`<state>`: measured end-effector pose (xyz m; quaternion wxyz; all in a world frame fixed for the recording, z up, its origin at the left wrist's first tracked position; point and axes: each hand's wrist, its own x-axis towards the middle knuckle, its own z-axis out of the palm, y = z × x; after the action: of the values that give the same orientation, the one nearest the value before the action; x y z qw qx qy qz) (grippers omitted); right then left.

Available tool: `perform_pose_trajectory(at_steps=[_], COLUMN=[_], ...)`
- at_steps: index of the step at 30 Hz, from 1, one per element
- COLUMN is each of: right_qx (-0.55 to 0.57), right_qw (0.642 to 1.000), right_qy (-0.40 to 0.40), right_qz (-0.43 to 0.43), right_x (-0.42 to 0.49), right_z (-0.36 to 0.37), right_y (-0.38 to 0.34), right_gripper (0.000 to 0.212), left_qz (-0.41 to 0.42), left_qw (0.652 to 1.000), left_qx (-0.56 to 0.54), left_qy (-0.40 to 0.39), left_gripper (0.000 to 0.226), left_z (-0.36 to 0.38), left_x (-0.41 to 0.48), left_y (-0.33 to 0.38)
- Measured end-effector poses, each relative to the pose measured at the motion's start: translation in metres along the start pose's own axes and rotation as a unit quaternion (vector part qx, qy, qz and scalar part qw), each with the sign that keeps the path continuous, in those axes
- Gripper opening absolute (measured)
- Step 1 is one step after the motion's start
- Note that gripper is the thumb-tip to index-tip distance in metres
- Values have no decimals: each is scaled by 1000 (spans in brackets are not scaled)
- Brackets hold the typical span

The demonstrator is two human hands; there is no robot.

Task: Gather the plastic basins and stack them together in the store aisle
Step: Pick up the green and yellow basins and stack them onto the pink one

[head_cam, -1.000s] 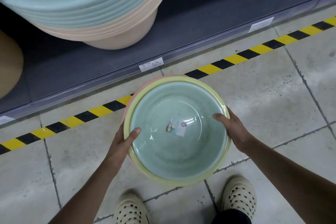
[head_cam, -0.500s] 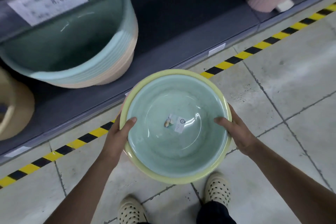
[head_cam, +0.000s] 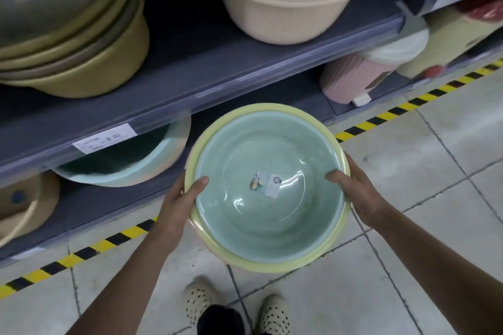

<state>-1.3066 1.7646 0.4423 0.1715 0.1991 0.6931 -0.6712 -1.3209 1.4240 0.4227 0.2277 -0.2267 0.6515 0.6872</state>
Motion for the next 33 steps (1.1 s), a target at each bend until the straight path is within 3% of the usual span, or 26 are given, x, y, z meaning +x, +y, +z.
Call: perform_pose_trajectory(at_steps=[7, 25, 33], right_qx=[-16, -36, -54], right_qw=[999, 996, 995], right_qy=[3, -7, -23], right_qz=[32, 78, 75], right_x=[47, 236, 336], right_z=[-24, -44, -59], right_y=[-10, 45, 61], right_gripper=[57, 38, 55], left_qz=[-28, -43, -33], left_qw=[999, 990, 980], left_qx=[-13, -52, -83], left_qy=[13, 121, 178], left_gripper=[31, 36, 18], left_z=[24, 57, 79], left_x=[36, 178, 256], left_y=[13, -47, -57])
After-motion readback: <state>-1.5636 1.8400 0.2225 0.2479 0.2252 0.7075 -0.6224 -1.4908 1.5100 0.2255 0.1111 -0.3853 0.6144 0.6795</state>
